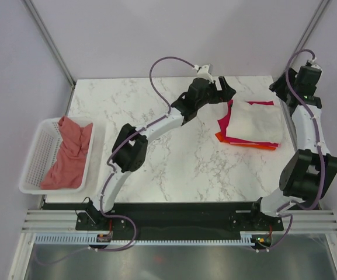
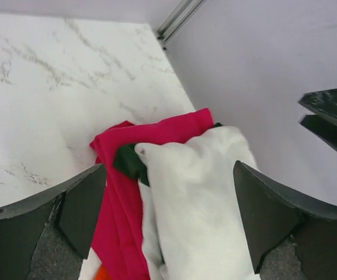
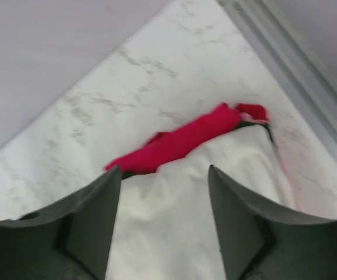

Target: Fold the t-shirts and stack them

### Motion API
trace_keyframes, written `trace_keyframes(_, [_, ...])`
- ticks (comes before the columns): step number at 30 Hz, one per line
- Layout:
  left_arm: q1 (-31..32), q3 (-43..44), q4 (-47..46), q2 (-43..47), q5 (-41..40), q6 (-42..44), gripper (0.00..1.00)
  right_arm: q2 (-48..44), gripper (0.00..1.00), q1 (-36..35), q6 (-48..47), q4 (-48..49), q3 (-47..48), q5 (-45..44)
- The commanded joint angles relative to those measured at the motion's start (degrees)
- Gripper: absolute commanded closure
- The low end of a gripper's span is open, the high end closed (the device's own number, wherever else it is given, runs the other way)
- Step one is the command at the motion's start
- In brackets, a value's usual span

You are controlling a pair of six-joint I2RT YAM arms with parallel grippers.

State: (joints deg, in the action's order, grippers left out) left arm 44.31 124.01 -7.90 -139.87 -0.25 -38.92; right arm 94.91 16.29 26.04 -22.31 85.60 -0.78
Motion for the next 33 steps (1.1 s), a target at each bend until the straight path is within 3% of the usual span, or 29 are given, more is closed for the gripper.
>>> trace_keyframes(1, [0.51,-8.55,-3.18,15.82,-2.91,5.78,0.04,-5.52,0.36,0.14,4.95,7.79,-7.16,18.03])
trace_keyframes(3, [0.25,-13.41,-2.3,20.56,-4.22,5.87,0.04,-7.63,0.47,0.14,9.01,14.61,-11.66,23.31])
trace_keyframes(4, [0.07,-17.7,-0.81,22.52,-4.58,5.61,0.04,-8.07,0.61,0.14,11.03,17.36,-16.3,25.71])
trace_keyframes(8, [-2.65,-29.58,1.22,33.85,-4.67,3.41,0.06,-7.74,0.81,0.05,24.37,37.98,-27.14,33.81])
trace_keyframes(10, [-3.88,-37.14,1.22,40.8,-4.85,2.62,0.06,-5.37,0.88,-0.12,26.07,41.45,-28.56,35.75])
trace_keyframes(14, [-6.43,-48.13,1.31,51.17,-6.33,2.88,0.06,5.77,0.93,-0.21,29.5,52.86,-28.56,38.65])
trace_keyframes(19, [-8.1,-60.71,1.84,61.27,-8.71,4.11,0.05,13.01,0.95,-0.12,26.35,52.46,-26.37,36.47])
trace_keyframes(27, [-13.55,-77.76,4.91,75.61,-8.54,0.77,0.05,5.03,0.94,-3.54,19.58,40.68,-23.73,32.95])
trace_keyframes(33, [-13.99,-84.09,7.55,83.61,-9.5,2.26,0.04,-4.2,0.92,-8.29,21.06,40.58,-30.21,31.98])
